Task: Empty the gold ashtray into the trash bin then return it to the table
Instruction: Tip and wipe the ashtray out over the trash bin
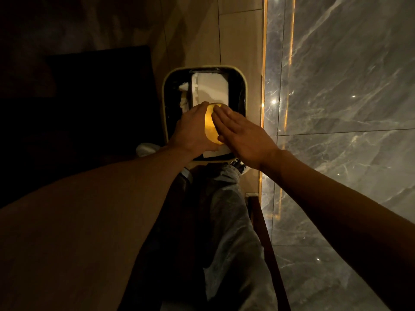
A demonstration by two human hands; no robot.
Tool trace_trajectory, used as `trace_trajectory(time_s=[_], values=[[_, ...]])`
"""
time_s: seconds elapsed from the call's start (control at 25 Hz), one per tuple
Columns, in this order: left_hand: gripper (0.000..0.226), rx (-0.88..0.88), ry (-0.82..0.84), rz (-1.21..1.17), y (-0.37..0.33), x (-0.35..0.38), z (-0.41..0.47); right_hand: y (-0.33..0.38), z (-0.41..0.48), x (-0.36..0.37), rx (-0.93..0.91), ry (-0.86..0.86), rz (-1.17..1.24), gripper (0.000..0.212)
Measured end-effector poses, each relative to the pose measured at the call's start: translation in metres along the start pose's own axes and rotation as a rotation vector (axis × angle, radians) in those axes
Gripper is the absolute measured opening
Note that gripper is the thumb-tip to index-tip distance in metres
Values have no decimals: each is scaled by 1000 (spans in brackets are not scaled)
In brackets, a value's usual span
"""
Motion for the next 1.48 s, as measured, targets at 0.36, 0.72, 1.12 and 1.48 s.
trace_trajectory(time_s=[0.36,0.72,1.12,1.48], values=[[92,6,-4,-9,2,7,-1,-5,-8,-7,69,-65,12,54],[109,-24,-13,29,11,6,1,-2,-8,3,51,23,51,56],[94,-35,-49,-61,9,4,-4,-2,-1,-14,45,-72,75,55],[110,-57,-26,-19,10,9,4,-9,-2,11,65,35,99,54]])
Point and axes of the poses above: each hand's wrist, its own z-axis towards the middle knuckle, its own x-axis out of the palm, y = z × x, the point moved 9 cm from there along z, towards the middle knuckle, and after that the axes turned 3 degrees about -x, right-handed, at the moved point
